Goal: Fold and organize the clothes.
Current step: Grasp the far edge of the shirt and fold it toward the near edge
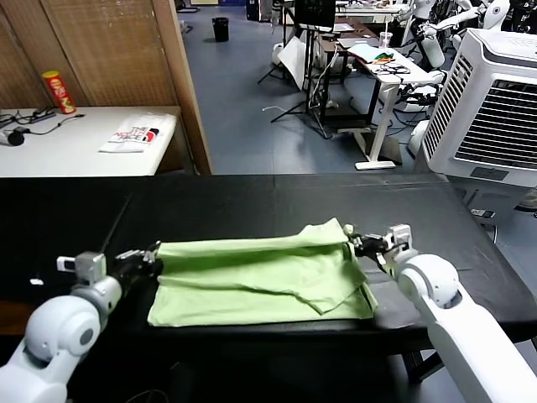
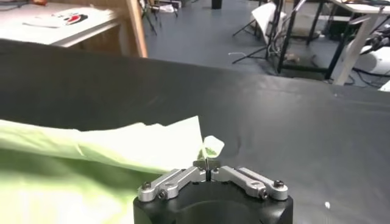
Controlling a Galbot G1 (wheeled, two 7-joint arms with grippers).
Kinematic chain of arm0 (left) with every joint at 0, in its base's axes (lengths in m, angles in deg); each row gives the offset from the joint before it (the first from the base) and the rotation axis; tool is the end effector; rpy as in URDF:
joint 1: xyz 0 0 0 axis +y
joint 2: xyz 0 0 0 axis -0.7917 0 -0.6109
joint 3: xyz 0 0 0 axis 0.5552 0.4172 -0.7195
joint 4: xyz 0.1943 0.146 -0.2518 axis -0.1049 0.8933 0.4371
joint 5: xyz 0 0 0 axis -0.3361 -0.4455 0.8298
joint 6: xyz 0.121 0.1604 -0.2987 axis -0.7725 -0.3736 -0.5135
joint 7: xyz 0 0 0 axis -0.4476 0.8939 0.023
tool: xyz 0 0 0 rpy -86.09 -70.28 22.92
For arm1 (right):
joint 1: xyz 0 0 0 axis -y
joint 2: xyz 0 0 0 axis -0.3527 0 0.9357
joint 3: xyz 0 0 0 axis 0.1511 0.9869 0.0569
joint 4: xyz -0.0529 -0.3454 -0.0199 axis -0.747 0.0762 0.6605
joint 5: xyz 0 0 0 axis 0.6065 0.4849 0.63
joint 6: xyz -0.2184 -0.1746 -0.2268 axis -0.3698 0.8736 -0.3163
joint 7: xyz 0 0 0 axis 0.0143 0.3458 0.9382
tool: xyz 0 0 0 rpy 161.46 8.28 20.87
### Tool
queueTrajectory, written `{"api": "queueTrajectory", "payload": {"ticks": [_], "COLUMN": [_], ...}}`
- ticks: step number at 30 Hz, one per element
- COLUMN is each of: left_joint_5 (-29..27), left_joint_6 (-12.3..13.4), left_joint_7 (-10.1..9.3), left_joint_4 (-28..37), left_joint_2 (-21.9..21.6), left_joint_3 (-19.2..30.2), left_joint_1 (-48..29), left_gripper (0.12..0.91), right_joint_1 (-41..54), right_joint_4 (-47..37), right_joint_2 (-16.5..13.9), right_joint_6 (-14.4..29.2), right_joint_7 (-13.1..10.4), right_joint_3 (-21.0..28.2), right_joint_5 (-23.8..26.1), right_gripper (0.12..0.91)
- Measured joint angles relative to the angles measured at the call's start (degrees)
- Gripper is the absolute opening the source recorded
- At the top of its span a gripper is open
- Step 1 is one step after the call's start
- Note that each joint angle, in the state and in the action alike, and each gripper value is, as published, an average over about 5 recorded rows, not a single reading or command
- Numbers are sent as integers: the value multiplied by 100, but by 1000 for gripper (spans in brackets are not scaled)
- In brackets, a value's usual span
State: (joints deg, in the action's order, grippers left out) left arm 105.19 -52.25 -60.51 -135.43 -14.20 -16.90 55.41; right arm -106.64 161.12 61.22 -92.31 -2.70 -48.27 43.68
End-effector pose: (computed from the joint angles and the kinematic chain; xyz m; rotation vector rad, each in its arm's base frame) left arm 0.2591 0.1287 -0.1942 -0.1541 -2.6358 -0.0589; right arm 0.3477 -0.0826 -0.2114 0.4507 -2.5508 0.1551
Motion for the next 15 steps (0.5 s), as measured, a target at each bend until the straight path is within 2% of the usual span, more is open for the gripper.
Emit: {"api": "queueTrajectory", "payload": {"ticks": [6, 15], "left_joint_5": [-95, -367], "left_joint_6": [0, 61], "left_joint_7": [16, 54], "left_joint_4": [-144, -163], "left_joint_2": [36, 138], "left_joint_3": [-132, -243], "left_joint_1": [339, 654], "left_gripper": [127, 127], "right_joint_1": [-447, -1062], "right_joint_4": [549, 947], "right_joint_2": [-180, -252], "right_joint_6": [0, -1], "right_joint_7": [-82, -173], "right_joint_3": [-137, -426], "right_joint_5": [-18, -1], "right_gripper": [126, 122]}}
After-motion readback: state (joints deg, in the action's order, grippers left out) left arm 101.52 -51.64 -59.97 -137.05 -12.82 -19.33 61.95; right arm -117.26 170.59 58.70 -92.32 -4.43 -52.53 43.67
